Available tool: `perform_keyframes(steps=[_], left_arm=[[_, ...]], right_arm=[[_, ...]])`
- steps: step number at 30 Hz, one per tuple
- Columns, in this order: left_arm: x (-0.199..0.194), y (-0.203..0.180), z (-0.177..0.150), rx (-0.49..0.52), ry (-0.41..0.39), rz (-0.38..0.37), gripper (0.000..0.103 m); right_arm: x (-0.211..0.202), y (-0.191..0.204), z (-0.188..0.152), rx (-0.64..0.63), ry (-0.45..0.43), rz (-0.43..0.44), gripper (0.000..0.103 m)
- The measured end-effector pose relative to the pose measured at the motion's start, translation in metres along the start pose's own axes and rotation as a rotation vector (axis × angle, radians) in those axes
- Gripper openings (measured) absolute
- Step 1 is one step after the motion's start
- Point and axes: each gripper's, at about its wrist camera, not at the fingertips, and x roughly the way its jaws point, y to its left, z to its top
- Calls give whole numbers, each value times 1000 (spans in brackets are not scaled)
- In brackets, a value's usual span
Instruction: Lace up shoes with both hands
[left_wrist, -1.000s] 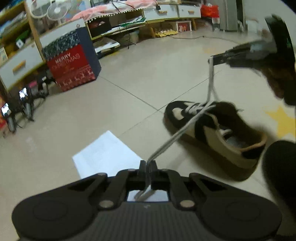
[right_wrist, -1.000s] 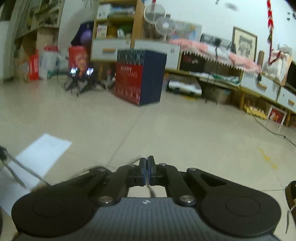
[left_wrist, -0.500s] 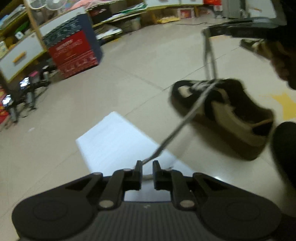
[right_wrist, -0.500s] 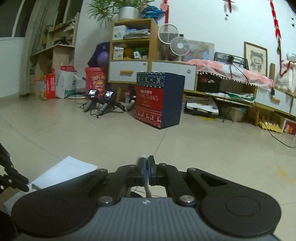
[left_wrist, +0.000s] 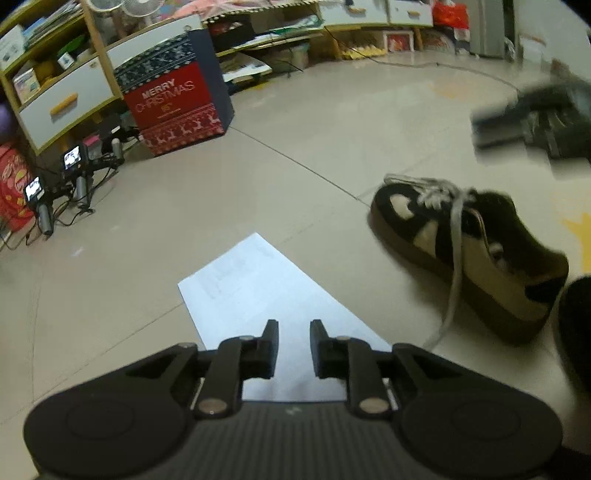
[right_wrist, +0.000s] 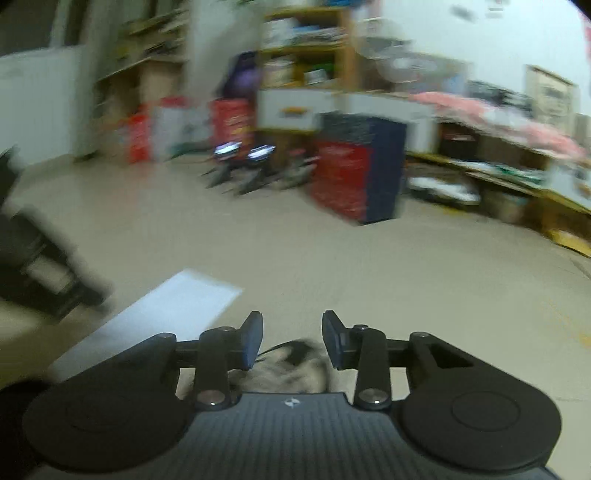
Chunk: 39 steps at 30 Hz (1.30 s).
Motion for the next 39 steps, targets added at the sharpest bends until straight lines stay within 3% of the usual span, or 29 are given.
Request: perform_keyframes(steps=[3, 6, 11, 12, 13, 16, 18, 24, 30, 34, 36, 39], left_arm=[[2, -1, 1, -4, 0, -7, 22], [5, -7, -1, 0, 4, -20, 22], [6, -15, 2, -5, -11, -38, 23], [6, -16, 4, -7, -16, -42, 24], [6, -17, 5, -7, -22, -41, 27], [5, -19, 7, -18, -30, -45, 29], [7, -21, 6, -26, -25, -51, 29], [6, -25, 7, -16, -42, -58, 31], [8, -23, 5, -23, -40, -60, 32], [9, -22, 5, -24, -38, -58, 32], [10, -22, 6, -28, -37, -62, 33], [10, -24, 8, -22, -40, -64, 34]], right_arm=[[16, 29, -12, -200, 90, 25, 38], [26, 47, -24, -382, 147, -47, 37], [43, 54, -27, -426, 163, -82, 33], [46, 56, -25, -422, 148, -82, 22], [46, 55, -21, -392, 119, -97, 12], [36, 40, -9, -172, -20, -187, 2], [27, 19, -5, 35, -83, -230, 2], [0, -37, -17, 450, -156, -382, 2], [-9, -86, -70, 872, 9, -596, 2], [-24, -105, -97, 943, 86, -812, 0], [-27, -118, -111, 977, 157, -825, 0], [-24, -119, -106, 930, 147, -732, 4]])
